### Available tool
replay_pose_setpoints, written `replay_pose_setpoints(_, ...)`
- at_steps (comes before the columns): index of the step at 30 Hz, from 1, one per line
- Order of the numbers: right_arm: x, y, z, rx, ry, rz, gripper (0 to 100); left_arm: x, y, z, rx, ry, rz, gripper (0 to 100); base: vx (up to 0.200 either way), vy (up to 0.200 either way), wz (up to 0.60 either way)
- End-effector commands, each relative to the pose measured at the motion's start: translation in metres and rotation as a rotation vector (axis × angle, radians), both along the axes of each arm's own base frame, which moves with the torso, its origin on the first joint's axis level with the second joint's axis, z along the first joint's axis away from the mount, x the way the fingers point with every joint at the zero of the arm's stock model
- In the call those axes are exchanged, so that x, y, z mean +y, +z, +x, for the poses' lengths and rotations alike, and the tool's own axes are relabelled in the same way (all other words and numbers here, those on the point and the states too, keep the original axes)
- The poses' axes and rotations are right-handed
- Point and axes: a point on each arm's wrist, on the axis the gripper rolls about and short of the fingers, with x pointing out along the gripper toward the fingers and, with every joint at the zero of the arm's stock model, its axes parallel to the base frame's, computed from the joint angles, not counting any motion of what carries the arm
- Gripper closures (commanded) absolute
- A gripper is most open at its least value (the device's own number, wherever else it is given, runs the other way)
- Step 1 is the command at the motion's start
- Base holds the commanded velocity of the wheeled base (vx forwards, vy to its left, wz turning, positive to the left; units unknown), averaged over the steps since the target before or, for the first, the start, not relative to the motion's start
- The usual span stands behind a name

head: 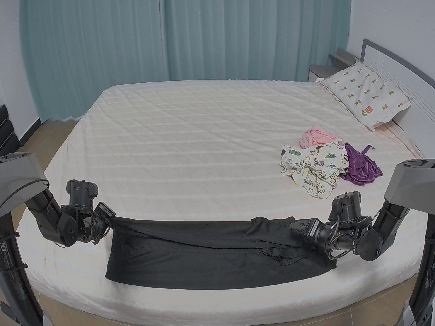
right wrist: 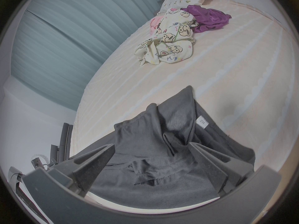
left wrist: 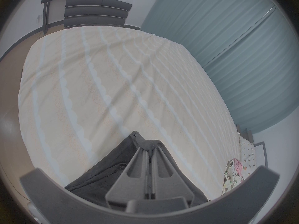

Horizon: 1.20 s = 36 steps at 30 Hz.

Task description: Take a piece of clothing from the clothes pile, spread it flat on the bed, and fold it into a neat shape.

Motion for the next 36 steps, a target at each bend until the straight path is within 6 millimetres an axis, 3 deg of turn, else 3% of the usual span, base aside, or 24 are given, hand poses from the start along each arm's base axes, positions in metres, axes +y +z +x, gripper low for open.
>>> replay_pose_setpoints(1, 0.008, -0.011, -0.004, 0.037, 0.024, -0.005, 0, 0.000, 0.000, 0.000, 0.000, 0.000, 0.000, 100, 0.000, 0.000, 0.00)
replay_pose_setpoints(5, 0.013, -0.023, -0.002, 0.056, 0.029, -0.016, 0, 0.000, 0.000, 0.000, 0.000, 0.000, 0.000, 100, 0.000, 0.000, 0.00)
replay_pose_setpoints(12, 0.015, -0.028, 0.005, 0.054, 0.027, -0.016, 0, -0.001, -0.001, 0.000, 0.002, -0.001, 0.000, 100, 0.000, 0.000, 0.00)
replay_pose_setpoints(13, 0.016, -0.029, 0.007, 0.051, 0.023, -0.016, 100, -0.001, -0.001, 0.000, 0.002, -0.001, 0.000, 100, 0.000, 0.000, 0.00)
replay_pose_setpoints(25, 0.014, -0.025, 0.009, 0.037, -0.014, -0.017, 100, -0.001, -0.001, 0.000, 0.003, -0.001, 0.000, 100, 0.000, 0.000, 0.00)
replay_pose_setpoints(36, -0.007, 0.017, 0.031, -0.101, -0.116, 0.061, 100, 0.000, 0.014, 0.004, -0.052, -0.001, 0.003, 100, 0.000, 0.000, 0.00)
